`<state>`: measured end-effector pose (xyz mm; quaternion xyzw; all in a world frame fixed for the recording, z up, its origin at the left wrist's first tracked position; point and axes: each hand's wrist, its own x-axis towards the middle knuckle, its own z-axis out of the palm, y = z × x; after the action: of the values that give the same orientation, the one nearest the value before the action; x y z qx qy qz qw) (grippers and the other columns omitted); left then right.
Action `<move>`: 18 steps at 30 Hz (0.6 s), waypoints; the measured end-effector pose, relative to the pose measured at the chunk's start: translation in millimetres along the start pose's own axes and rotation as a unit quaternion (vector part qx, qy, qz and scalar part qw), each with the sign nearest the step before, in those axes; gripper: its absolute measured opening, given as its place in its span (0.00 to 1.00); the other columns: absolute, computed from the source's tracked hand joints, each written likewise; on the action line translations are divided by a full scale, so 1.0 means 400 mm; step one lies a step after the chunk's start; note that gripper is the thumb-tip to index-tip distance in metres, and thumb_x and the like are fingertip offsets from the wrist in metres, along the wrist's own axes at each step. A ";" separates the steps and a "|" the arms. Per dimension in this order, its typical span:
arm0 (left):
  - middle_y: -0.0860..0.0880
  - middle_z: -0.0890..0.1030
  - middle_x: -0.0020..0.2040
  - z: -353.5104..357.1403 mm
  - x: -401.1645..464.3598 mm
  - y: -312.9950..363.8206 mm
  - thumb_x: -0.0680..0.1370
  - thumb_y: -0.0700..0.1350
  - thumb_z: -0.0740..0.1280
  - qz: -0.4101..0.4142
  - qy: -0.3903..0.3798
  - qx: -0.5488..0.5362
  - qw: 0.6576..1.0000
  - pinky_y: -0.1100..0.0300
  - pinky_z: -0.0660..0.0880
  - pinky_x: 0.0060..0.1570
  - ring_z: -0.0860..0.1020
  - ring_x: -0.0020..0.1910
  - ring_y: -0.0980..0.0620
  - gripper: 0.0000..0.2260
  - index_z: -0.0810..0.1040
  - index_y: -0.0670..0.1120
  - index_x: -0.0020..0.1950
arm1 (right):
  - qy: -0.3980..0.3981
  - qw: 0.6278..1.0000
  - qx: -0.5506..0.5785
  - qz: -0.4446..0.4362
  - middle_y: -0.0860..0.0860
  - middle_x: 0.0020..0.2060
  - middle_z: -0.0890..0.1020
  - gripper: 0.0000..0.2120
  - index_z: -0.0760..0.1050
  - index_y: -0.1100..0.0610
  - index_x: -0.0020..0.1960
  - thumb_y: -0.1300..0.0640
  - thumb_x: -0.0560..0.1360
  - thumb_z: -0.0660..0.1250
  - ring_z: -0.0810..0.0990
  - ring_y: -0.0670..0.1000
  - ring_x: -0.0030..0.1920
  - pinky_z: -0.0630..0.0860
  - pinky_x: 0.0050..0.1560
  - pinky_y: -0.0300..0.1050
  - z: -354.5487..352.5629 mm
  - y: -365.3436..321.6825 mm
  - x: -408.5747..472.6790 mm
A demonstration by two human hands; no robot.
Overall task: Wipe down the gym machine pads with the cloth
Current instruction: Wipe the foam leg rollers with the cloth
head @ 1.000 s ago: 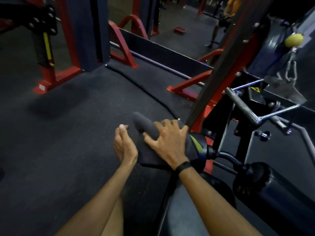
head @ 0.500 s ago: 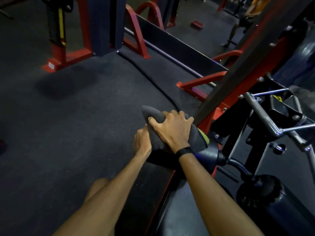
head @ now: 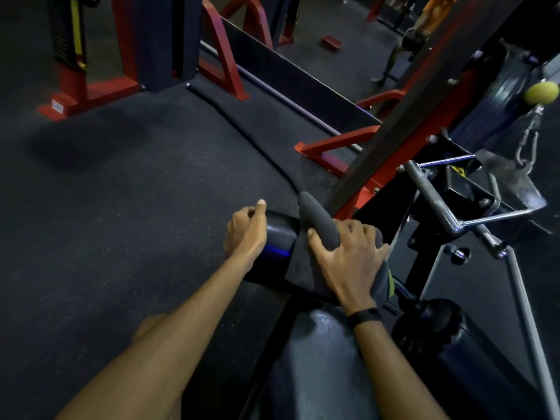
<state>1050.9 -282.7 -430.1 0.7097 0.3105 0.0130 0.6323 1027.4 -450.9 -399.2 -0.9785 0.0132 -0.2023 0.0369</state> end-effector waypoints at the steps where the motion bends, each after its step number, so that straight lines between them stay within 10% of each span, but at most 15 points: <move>1: 0.49 0.80 0.44 0.002 0.001 -0.011 0.81 0.62 0.57 0.009 0.006 0.025 1.000 0.52 0.72 0.47 0.77 0.45 0.49 0.20 0.80 0.48 0.49 | 0.025 1.000 0.014 -0.007 0.47 0.52 0.80 0.24 0.81 0.47 0.52 0.31 0.71 0.59 0.75 0.53 0.56 0.64 0.54 0.59 0.004 0.007 -0.025; 10: 0.47 0.84 0.46 0.008 -0.004 -0.061 0.81 0.61 0.56 0.125 0.050 0.025 0.991 0.52 0.72 0.44 0.80 0.47 0.47 0.21 0.82 0.48 0.53 | -0.106 0.990 -0.079 0.045 0.51 0.51 0.83 0.30 0.83 0.49 0.50 0.29 0.72 0.53 0.75 0.57 0.57 0.65 0.57 0.59 0.007 -0.088 0.115; 18: 0.42 0.83 0.52 -0.008 -0.009 -0.083 0.86 0.51 0.54 0.054 0.015 -0.108 0.993 0.51 0.76 0.49 0.81 0.49 0.47 0.19 0.81 0.41 0.55 | -0.115 0.989 0.000 -0.097 0.47 0.48 0.82 0.26 0.80 0.47 0.48 0.30 0.75 0.52 0.76 0.53 0.53 0.67 0.55 0.58 0.035 -0.225 0.102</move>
<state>1032.5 -281.1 -458.3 0.6529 0.2785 0.0912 0.6985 1071.4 -362.1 -388.9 -0.9919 -0.0863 -0.0911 0.0183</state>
